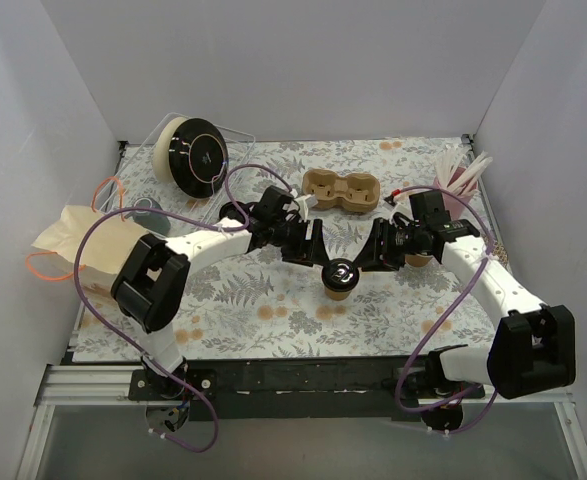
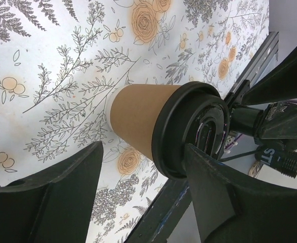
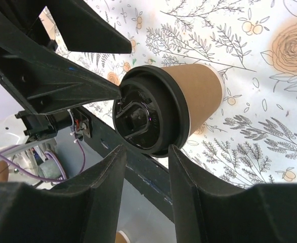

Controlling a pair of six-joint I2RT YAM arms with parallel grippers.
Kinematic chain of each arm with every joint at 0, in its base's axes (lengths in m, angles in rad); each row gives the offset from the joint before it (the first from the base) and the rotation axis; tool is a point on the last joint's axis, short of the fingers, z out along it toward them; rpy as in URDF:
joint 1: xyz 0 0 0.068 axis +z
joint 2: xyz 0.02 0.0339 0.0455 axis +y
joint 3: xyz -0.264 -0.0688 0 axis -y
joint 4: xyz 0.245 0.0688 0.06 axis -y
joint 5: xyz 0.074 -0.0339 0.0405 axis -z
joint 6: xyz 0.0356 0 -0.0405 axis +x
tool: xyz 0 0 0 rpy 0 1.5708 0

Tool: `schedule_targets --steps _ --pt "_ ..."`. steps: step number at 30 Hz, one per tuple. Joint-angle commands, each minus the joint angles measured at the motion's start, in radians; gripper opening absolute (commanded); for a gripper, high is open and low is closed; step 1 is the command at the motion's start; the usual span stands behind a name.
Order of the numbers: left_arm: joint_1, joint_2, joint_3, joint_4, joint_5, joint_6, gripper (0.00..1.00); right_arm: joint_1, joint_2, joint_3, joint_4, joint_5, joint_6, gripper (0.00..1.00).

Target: Pack the takeout coffee

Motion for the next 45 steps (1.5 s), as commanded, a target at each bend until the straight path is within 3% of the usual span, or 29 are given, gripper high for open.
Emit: schedule_targets --steps 1,14,22,28,32,36,45 --pt "-0.014 -0.04 -0.022 -0.003 -0.019 0.007 0.63 -0.002 0.026 -0.015 0.045 -0.051 -0.039 0.47" --pt "-0.067 -0.222 -0.178 -0.002 -0.135 -0.158 0.6 -0.002 0.094 0.021 0.045 -0.069 -0.151 0.43" --pt "-0.068 -0.265 -0.142 -0.032 -0.192 -0.133 0.69 -0.002 0.045 0.111 -0.03 -0.011 -0.108 0.45" --pt "-0.068 -0.227 -0.103 -0.003 -0.154 -0.096 0.72 0.0 -0.105 -0.019 0.038 0.025 0.021 0.44" --pt "-0.067 -0.186 -0.099 0.031 -0.108 -0.073 0.67 0.0 -0.176 -0.094 0.074 0.054 0.078 0.36" --pt "-0.068 -0.141 -0.089 0.017 -0.093 -0.047 0.6 0.0 -0.197 -0.159 0.15 0.018 0.133 0.36" --pt "-0.068 -0.12 -0.119 0.004 -0.096 -0.04 0.56 0.004 -0.199 -0.245 0.205 -0.003 0.157 0.36"
